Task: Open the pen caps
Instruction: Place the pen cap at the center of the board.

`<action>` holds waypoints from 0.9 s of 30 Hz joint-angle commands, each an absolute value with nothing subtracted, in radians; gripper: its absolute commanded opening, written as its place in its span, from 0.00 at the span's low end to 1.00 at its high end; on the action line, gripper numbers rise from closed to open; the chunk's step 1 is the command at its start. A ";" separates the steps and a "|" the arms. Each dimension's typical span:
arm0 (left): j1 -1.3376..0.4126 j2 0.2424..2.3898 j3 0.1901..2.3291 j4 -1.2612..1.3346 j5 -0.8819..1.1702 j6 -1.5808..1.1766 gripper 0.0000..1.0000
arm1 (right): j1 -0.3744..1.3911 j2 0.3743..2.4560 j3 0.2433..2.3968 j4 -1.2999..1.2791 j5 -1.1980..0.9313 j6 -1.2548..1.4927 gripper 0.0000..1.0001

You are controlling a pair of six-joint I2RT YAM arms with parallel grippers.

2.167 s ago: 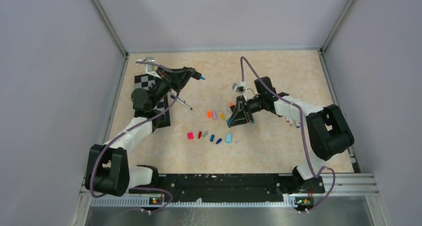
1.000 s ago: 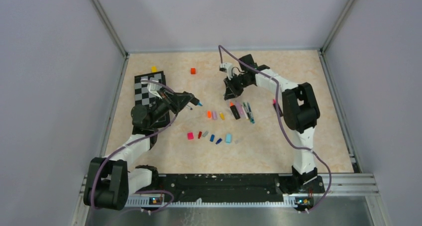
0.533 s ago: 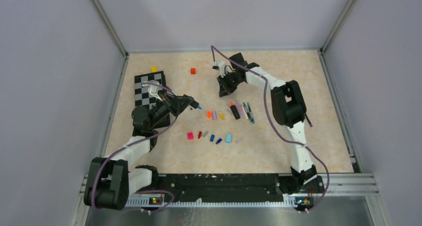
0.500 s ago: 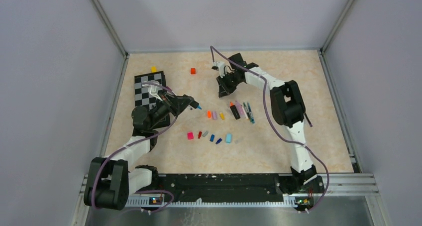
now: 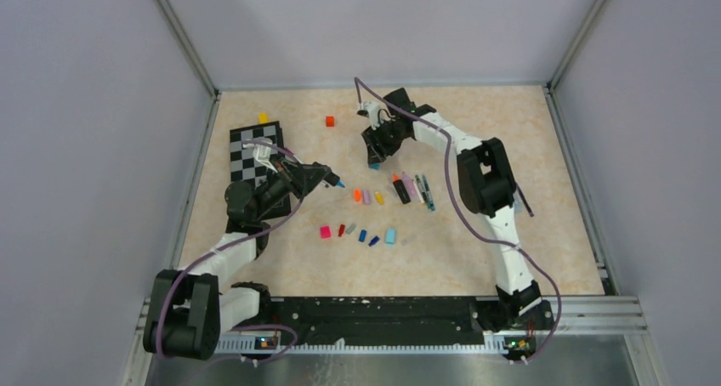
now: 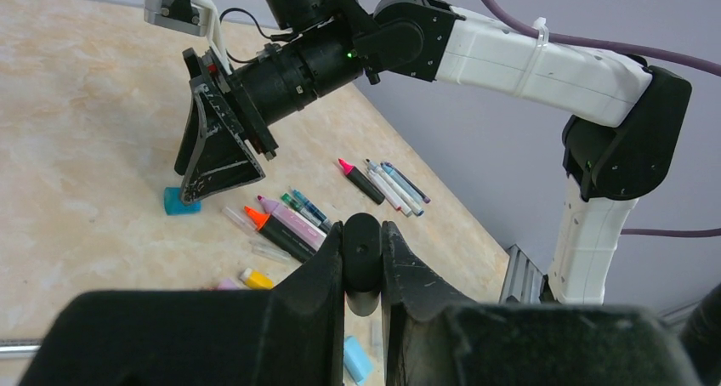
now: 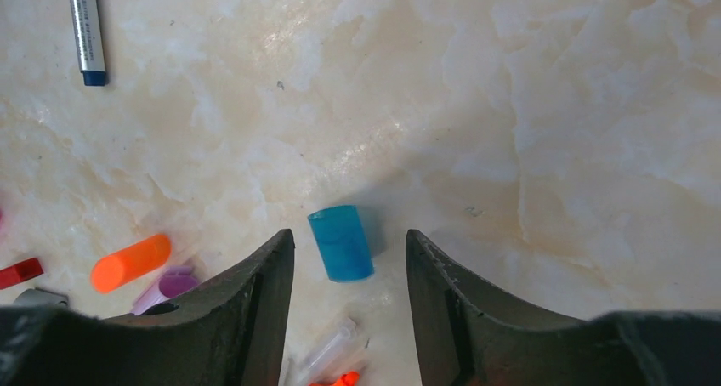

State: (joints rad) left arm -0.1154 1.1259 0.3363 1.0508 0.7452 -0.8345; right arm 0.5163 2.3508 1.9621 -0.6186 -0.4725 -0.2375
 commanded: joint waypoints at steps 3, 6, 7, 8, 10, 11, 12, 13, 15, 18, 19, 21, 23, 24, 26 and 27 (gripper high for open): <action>-0.109 1.070 0.345 1.057 0.764 -0.832 0.00 | 0.525 2.278 2.014 -0.629 -0.436 -0.249 0.51; -0.109 1.057 0.345 1.051 0.773 -0.837 0.00 | 0.525 2.214 1.991 -0.638 -0.449 -0.276 0.51; -0.109 1.053 0.344 1.048 0.776 -0.839 0.00 | 0.525 2.189 1.979 -0.647 -0.465 -0.295 0.51; -0.109 1.051 0.344 1.046 0.779 -0.841 0.00 | 0.525 2.164 1.972 -0.658 -0.489 -0.320 0.51; -0.109 1.049 0.345 1.045 0.796 -0.847 0.00 | 0.524 2.098 1.938 -0.677 -0.541 -0.365 0.52; -0.109 1.050 0.347 1.044 0.807 -0.849 0.00 | 0.523 2.065 1.918 -0.683 -0.571 -0.388 0.52; -0.109 1.053 0.351 1.042 0.819 -0.853 0.00 | 0.524 2.035 1.893 -0.685 -0.595 -0.406 0.52; -0.110 1.055 0.354 1.040 0.831 -0.856 0.00 | 0.524 2.001 1.864 -0.682 -0.616 -0.422 0.52; -0.111 1.063 0.360 1.041 0.848 -0.866 0.00 | 0.524 1.935 1.799 -0.676 -0.655 -0.452 0.52; -0.112 1.074 0.363 1.045 0.863 -0.877 0.00 | 0.524 1.844 1.697 -0.666 -0.714 -0.490 0.52; -0.113 1.077 0.362 1.047 0.867 -0.880 0.00 | 0.524 1.816 1.646 -0.659 -0.741 -0.499 0.53; -0.118 1.086 0.363 1.049 0.872 -0.883 0.00 | 0.524 1.761 1.565 -0.635 -0.782 -0.509 0.53; -0.130 1.098 0.365 1.051 0.878 -0.886 0.00 | 0.525 1.707 1.485 -0.607 -0.815 -0.514 0.54; -0.137 1.104 0.365 1.054 0.880 -0.887 0.00 | 0.524 1.681 1.449 -0.594 -0.833 -0.518 0.55; -0.154 1.118 0.368 1.058 0.879 -0.887 0.00 | 0.523 1.635 1.384 -0.563 -0.861 -0.516 0.58; -0.164 1.126 0.369 1.061 0.877 -0.887 0.00 | 0.523 1.614 1.354 -0.551 -0.874 -0.516 0.59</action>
